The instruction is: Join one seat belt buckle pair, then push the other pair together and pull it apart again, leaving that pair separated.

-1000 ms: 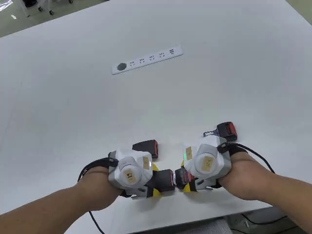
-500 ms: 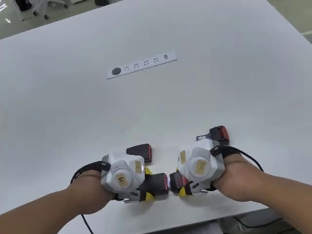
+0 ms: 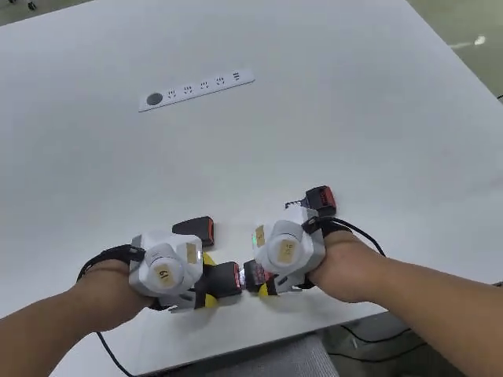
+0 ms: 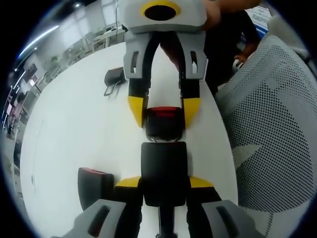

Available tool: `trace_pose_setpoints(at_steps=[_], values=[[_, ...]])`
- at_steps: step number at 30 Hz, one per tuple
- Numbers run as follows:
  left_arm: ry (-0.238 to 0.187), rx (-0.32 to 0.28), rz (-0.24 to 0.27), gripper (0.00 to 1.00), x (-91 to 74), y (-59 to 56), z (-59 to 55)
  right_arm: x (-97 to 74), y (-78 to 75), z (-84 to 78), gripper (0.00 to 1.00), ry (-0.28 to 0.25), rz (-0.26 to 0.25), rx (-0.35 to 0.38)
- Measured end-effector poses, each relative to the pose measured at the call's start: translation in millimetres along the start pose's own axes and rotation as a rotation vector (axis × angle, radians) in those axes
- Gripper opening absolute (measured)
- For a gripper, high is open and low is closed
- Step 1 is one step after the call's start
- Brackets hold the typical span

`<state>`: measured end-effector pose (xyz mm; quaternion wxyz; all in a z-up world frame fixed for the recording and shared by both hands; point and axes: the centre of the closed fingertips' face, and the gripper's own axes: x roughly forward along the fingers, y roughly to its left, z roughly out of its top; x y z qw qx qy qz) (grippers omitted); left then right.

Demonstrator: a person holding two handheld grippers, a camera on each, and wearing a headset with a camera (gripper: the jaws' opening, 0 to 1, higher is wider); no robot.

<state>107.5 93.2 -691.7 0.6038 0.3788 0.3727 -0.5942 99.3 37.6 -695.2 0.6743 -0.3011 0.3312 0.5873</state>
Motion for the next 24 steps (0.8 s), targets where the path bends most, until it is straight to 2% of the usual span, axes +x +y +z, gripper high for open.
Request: trace_pose_setpoints(at_steps=[1, 4, 5, 7, 8, 10, 11, 12, 14, 16, 17, 18, 19, 21, 22, 24], values=[[0.005, -0.027, 0.0, 0.35, -0.2, 0.8, -0.8, -1.2, -1.8, 2.8, 0.37, -0.02, 0.006, 0.024], [0.003, -0.025, -0.002, 0.36, -0.4, -0.4, -1.1, -2.7, -4.4, -0.9, 0.43, 0.0, -0.004, 0.028], [-0.004, -0.014, -0.004, 0.38, -1.8, -1.7, 0.4, -6.2, -2.9, -0.2, 0.44, -0.009, 0.001, 0.035], [-0.048, 0.037, -0.025, 0.4, -5.2, -7.7, 9.3, -12.7, -5.0, -1.2, 0.44, -0.021, -0.005, 0.046], [-0.039, 0.037, -0.014, 0.42, -8.0, -8.2, 8.7, -16.5, -6.6, -1.3, 0.45, -0.027, -0.011, 0.047], [-0.049, 0.041, -0.016, 0.43, -13.8, -9.6, 11.8, -26.1, -9.8, -1.7, 0.45, -0.045, -0.012, 0.062], [-0.053, 0.04, -0.009, 0.43, -17.0, -8.0, 12.6, -34.6, -14.6, 0.0, 0.45, -0.072, -0.027, 0.068], [-0.057, 0.048, 0.005, 0.43, -22.1, -4.9, 12.8, -40.8, -18.8, -0.9, 0.46, -0.076, -0.039, 0.071], [-0.07, 0.043, 0.034, 0.44, -31.4, 2.4, 12.6, -61.9, -30.3, -1.9, 0.47, -0.102, -0.076, 0.088], [-0.079, 0.026, 0.052, 0.46, -41.6, 11.9, 9.7, -77.4, -46.4, -12.3, 0.48, -0.102, -0.112, 0.104], [-0.079, 0.036, 0.062, 0.47, -46.0, 17.1, 8.7, -87.9, -60.1, -20.3, 0.48, -0.106, -0.149, 0.109], [-0.071, 0.085, 0.099, 0.47, -52.0, 31.2, 7.2, -94.5, -69.3, -27.4, 0.48, -0.103, -0.177, 0.123], [-0.07, 0.074, 0.099, 0.48, -54.0, 37.1, 5.9, -101.1, -77.2, -36.0, 0.49, -0.099, -0.193, 0.131], [-0.067, 0.04, 0.116, 0.53, -55.4, 56.8, 1.9, -114.2, -93.4, -56.6, 0.49, -0.092, -0.229, 0.177], [-0.056, 0.043, 0.124, 0.54, -54.8, 67.1, 0.2, -117.5, -97.3, -68.5, 0.49, -0.08, -0.222, 0.193], [-0.039, 0.057, 0.138, 0.54, -53.5, 81.7, -0.2, -126.6, -105.5, -84.0, 0.47, -0.056, -0.24, 0.211]])
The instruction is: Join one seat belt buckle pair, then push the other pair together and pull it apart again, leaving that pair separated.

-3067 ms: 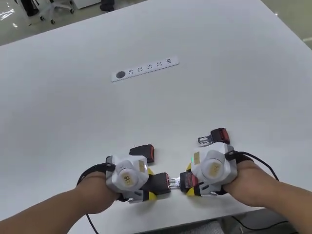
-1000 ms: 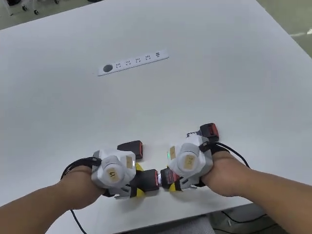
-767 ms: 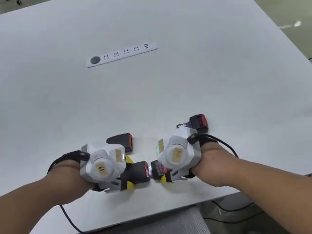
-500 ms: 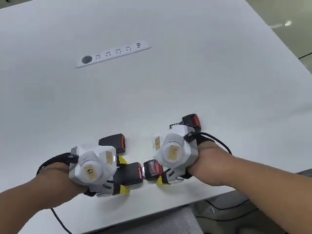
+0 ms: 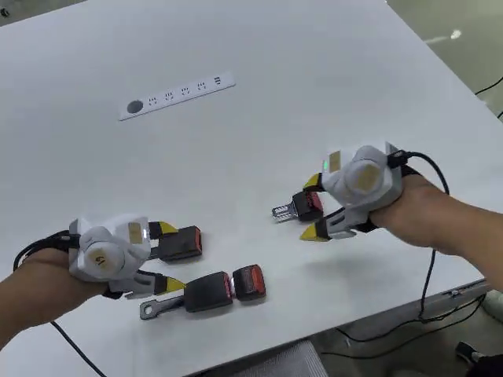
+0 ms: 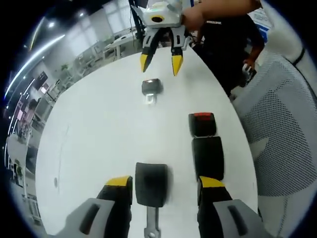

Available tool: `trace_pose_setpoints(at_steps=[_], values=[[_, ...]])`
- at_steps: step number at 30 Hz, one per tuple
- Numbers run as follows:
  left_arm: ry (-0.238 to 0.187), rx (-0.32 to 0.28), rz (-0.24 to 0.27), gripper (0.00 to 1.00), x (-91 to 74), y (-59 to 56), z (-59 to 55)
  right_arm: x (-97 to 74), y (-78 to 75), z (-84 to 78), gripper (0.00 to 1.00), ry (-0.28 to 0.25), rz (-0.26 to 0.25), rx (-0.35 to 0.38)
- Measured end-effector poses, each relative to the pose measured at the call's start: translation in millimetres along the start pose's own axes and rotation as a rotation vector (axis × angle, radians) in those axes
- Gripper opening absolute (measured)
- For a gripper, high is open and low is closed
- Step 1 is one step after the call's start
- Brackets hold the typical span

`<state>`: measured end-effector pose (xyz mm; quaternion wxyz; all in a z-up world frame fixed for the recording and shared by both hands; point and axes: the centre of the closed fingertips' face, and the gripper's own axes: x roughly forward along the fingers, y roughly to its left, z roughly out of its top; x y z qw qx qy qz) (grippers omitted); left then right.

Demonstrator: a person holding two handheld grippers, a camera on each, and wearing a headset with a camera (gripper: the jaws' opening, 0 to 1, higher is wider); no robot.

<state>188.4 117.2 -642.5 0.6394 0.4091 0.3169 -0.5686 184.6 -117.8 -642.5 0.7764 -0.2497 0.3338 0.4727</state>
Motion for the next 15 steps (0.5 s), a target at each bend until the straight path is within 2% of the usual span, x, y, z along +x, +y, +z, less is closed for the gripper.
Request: trace_pose_setpoints(at_steps=[3, 5, 7, 12, 15], values=[[0.003, -0.004, -0.006, 0.54, 6.7, 12.8, -1.0, 1.4, -11.3, -11.3, 0.45, 0.002, -0.001, 0.004], [0.022, -0.003, -0.032, 0.48, 11.6, 12.5, -4.6, 4.2, -9.0, -15.6, 0.45, 0.021, 0.017, -0.013], [0.045, 0.014, -0.053, 0.49, 17.0, 10.3, -9.6, 11.3, -10.9, -19.8, 0.44, 0.037, 0.027, -0.027], [0.078, 0.013, -0.068, 0.53, 25.7, 10.7, -23.6, 21.8, -12.5, -10.5, 0.46, 0.035, 0.043, -0.054], [0.096, 0.016, -0.084, 0.52, 32.6, 8.6, -31.0, 31.8, -9.1, -3.2, 0.46, 0.033, 0.073, -0.077]])
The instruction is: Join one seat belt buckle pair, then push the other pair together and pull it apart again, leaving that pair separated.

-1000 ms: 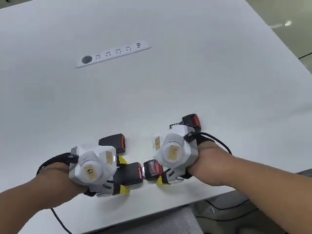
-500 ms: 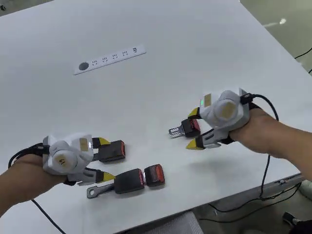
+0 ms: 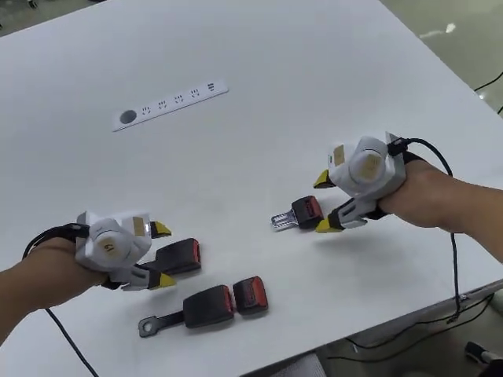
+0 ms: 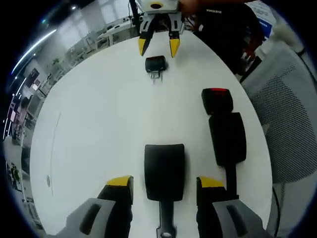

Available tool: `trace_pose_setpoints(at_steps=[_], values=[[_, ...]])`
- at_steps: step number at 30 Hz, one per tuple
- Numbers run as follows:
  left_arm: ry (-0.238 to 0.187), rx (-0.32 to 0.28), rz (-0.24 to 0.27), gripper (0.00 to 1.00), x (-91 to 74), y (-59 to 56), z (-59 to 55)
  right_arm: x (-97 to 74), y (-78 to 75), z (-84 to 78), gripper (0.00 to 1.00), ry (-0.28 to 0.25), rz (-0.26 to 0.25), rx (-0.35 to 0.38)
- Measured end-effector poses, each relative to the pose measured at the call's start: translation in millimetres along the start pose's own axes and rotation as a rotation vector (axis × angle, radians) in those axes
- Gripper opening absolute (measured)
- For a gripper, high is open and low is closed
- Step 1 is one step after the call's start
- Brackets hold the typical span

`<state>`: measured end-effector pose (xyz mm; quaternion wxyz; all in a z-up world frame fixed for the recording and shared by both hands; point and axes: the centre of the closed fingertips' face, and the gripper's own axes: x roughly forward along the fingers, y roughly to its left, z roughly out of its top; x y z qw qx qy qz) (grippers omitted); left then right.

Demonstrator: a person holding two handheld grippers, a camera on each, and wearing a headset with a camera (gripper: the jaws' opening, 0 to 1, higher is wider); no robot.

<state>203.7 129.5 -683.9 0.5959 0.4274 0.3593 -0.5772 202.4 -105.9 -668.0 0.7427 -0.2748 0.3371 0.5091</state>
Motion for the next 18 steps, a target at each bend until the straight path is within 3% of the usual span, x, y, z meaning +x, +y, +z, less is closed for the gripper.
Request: trace_pose_setpoints(at_steps=[4, 9, 13, 18], values=[[0.017, -0.005, -0.013, 0.49, 6.6, -0.2, -1.9, 12.4, -0.6, -5.4, 0.4, 0.02, 0.045, -0.012], [-0.015, -0.026, -0.014, 0.43, 7.9, 5.7, 2.3, 15.4, -3.0, -10.1, 0.34, 0.029, 0.054, 0.002], [-0.025, -0.013, -0.051, 0.36, 9.6, -1.6, 3.9, 17.5, 0.6, -10.2, 0.33, 0.036, 0.069, -0.019], [-0.033, -0.012, -0.041, 0.35, 9.5, -0.3, 3.4, 19.9, -0.7, -9.3, 0.32, 0.037, 0.077, -0.022]])
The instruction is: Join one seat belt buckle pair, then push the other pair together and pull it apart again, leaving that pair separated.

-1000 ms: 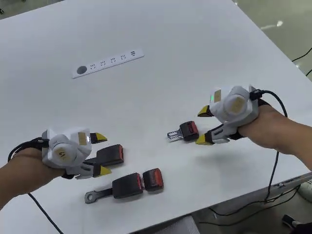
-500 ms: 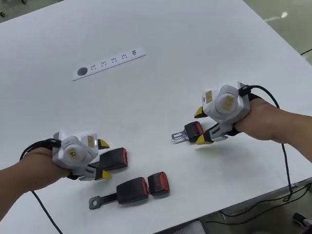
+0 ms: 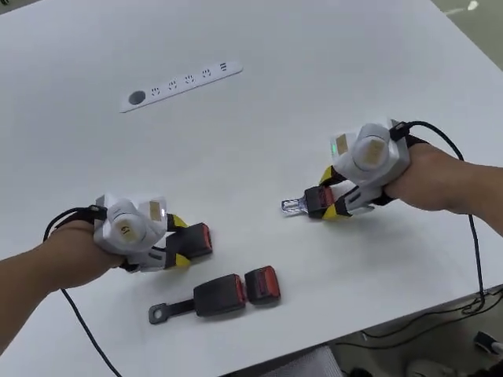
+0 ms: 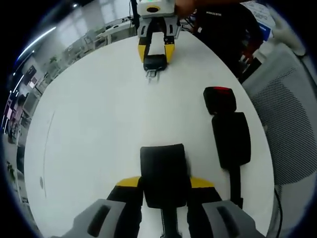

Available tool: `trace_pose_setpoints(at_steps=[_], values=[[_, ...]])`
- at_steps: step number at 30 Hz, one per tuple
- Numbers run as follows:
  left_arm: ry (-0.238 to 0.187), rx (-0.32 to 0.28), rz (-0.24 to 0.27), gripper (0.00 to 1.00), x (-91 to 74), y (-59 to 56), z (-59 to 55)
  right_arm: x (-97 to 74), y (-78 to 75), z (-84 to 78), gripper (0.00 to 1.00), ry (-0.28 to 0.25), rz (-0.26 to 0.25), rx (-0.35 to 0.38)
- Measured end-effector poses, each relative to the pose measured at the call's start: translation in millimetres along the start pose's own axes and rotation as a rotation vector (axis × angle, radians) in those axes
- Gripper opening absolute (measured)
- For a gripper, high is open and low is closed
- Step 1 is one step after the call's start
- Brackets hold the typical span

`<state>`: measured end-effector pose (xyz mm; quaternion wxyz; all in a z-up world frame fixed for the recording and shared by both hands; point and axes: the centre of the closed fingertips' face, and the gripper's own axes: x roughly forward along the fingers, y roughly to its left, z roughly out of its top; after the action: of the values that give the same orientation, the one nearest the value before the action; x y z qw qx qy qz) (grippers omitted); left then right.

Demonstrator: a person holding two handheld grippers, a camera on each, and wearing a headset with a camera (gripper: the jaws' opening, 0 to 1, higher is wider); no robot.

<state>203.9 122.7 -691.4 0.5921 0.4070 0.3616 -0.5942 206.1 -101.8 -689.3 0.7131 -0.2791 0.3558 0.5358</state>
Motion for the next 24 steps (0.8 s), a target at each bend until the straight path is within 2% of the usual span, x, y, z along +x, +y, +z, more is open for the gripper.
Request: trace_pose_setpoints(at_steps=[5, 8, 10, 15, 21, 24], values=[[0.019, 0.014, -0.011, 0.35, 0.8, -1.0, 0.3, 2.3, 3.2, 1.9, 0.32, 0.031, 0.01, -0.019], [0.033, -0.003, -0.014, 0.35, 1.4, 0.1, -1.1, 5.0, 4.5, 7.5, 0.32, 0.028, 0.002, -0.026], [0.039, -0.012, -0.014, 0.34, 0.7, -0.9, -0.5, 10.9, 9.7, 15.9, 0.32, 0.017, 0.009, -0.028], [0.022, -0.014, -0.009, 0.34, 0.1, -1.8, -1.3, 25.8, 21.8, 38.1, 0.32, -0.013, 0.025, -0.04], [0.047, -0.001, -0.015, 0.34, 0.7, -2.3, -0.1, 40.7, 26.8, 60.3, 0.32, -0.039, 0.019, -0.035], [0.047, 0.0, -0.018, 0.34, 1.0, -2.0, -0.9, 48.0, 30.8, 70.7, 0.32, -0.047, 0.026, -0.045]])
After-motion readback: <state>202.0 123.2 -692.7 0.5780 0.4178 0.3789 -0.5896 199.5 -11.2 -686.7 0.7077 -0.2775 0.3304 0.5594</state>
